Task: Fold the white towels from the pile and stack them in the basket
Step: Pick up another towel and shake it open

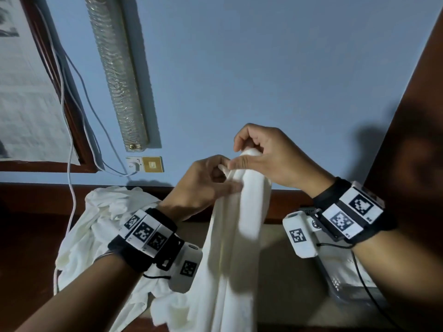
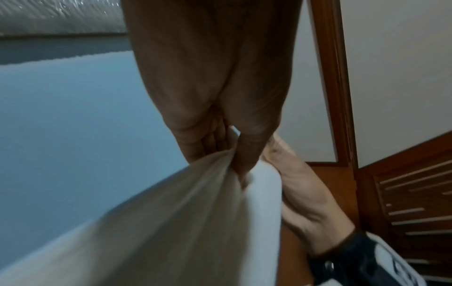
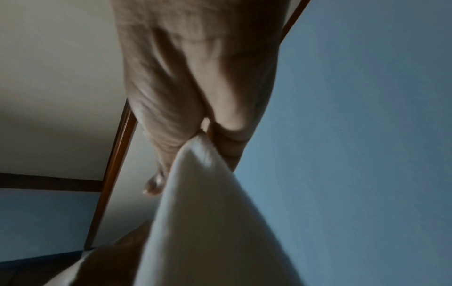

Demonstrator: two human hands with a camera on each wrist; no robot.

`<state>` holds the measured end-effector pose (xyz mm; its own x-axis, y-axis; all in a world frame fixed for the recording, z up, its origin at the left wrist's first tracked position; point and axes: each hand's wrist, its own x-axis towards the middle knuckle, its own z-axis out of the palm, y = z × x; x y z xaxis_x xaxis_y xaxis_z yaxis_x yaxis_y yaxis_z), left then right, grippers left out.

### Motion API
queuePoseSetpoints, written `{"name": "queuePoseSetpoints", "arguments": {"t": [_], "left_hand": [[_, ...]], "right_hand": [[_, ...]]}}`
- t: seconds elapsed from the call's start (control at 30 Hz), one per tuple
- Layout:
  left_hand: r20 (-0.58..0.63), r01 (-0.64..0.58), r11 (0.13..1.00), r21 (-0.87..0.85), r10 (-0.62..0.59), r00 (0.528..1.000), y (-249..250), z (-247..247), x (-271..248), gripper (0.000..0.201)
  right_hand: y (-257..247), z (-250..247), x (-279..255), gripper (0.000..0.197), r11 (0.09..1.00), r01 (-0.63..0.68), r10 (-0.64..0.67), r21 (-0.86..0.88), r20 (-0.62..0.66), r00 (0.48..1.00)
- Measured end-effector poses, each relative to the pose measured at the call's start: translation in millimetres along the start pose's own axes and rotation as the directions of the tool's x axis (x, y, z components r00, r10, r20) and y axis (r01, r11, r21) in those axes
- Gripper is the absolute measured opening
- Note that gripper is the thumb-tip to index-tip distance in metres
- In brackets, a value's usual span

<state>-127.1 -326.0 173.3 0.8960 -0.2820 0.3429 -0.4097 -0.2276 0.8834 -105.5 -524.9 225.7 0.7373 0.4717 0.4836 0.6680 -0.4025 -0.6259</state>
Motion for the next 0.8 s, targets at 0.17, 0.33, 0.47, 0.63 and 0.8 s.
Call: {"name": "queuePoseSetpoints", "arguments": {"t": [0.17,0.33,0.47,0.63,0.8], "left_hand": [[-0.092,0.025,0.994,0.108,-0.015,0.996,-8,-26,-10,0.019],[-0.073,0.098,0.99,0.1,-0.091,0.993,-32,-34,-22,0.018],[-0.11,0.119,0.993,0.012,-0.117,0.987,-44,-33,-26,0.013],[-0.134,0.101,0.799,0.592,-0.027,0.991,-66,-58,-22,0.019],[-0.187,0.049,0.807,0.589,0.077,0.979,-67,-68,-16,0.025]], "right_hand": [[38,-15,-16,0.041,0.871,-0.102,0.252,-0.481,0.259,0.932],[71,-18,-38,0.018,0.96,-0.191,0.222,-0.204,0.143,0.965],[80,1,-45,0.015,0.913,-0.219,0.244,0.343,-0.03,0.969],[71,7,-54,0.015,0.985,-0.111,0.104,0.134,0.059,0.993],[50,17,-63,0.018,0.988,-0.156,0.146,0.007,0.306,0.941]]}}
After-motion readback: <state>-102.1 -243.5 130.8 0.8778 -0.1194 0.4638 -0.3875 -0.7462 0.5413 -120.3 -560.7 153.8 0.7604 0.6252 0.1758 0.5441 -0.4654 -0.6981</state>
